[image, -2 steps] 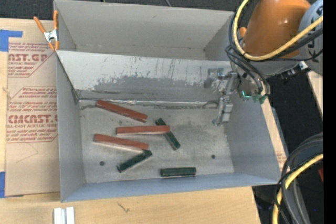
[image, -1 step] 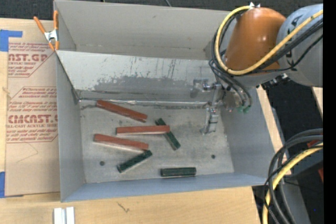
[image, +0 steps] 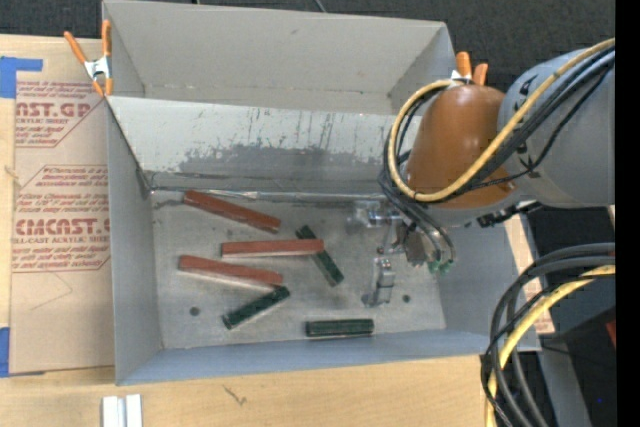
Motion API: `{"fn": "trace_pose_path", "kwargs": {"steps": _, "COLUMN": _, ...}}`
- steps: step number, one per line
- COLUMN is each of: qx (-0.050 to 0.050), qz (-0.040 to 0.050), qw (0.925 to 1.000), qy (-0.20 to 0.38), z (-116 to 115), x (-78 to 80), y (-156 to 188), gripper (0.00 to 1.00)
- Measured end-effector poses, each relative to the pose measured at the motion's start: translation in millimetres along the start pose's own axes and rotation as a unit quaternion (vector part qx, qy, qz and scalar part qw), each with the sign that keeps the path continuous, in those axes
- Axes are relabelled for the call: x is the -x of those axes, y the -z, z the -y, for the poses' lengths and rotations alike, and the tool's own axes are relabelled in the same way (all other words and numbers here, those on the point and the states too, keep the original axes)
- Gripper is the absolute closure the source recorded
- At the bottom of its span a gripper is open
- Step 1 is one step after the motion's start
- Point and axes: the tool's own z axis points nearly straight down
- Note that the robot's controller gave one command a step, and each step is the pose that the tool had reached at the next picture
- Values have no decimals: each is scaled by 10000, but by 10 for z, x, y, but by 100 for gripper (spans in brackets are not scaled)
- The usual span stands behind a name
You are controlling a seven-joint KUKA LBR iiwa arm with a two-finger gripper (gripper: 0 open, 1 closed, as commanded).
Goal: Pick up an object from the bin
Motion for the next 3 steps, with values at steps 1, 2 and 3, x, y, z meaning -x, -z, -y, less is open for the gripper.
{"fn": "trace_pose_path", "kwargs": {"steps": 1, "qx": 0, "qz": -22, "qw": 9993, "qy": -364, "z": -145, "x": 159, "y": -165, "gripper": 0}}
{"fn": "trace_pose_path", "kwargs": {"steps": 2, "qx": -1, "qz": -3, "qw": 9996, "qy": 284, "z": -538, "x": 110, "y": -574, "gripper": 100}}
{"fn": "trace_pose_path", "kwargs": {"steps": 3, "qx": -3, "qz": -3, "qw": 9996, "qy": 284, "z": -537, "x": 110, "y": -575, "gripper": 100}}
